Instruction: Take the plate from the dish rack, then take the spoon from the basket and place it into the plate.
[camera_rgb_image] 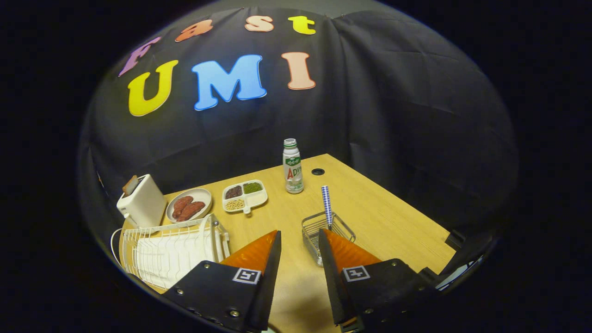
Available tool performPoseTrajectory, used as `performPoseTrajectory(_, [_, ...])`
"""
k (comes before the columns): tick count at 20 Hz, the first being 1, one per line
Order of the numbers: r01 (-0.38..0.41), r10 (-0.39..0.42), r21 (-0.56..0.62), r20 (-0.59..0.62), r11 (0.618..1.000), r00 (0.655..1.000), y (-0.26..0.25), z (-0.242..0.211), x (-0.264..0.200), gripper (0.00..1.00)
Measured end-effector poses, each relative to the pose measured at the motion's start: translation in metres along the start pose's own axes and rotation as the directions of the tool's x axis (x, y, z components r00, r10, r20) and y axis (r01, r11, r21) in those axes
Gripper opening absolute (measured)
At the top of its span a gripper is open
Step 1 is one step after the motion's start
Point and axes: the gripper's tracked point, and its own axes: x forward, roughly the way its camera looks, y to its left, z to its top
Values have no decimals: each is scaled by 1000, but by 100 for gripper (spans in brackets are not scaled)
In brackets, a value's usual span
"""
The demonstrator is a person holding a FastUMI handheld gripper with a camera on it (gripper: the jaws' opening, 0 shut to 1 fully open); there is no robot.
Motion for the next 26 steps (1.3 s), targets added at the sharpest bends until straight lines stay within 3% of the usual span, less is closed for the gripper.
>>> performPoseTrajectory(6, [51, -52, -15, -31, 999, 998, -26, 13, 70, 50])
performPoseTrajectory(20, [38, -36, 15, -113, 999, 993, -34, 2, 173, 50])
performPoseTrajectory(22, [51, -51, -3, -124, 999, 991, -39, -4, 177, 23])
performPoseTrajectory(24, [60, -63, -26, -121, 998, 991, -42, -3, 176, 23])
performPoseTrajectory(25, [79, -83, -33, -123, 996, 989, -46, -3, 177, 13])
performPoseTrajectory(26, [76, -80, -38, -122, 996, 989, -46, -3, 175, 13])
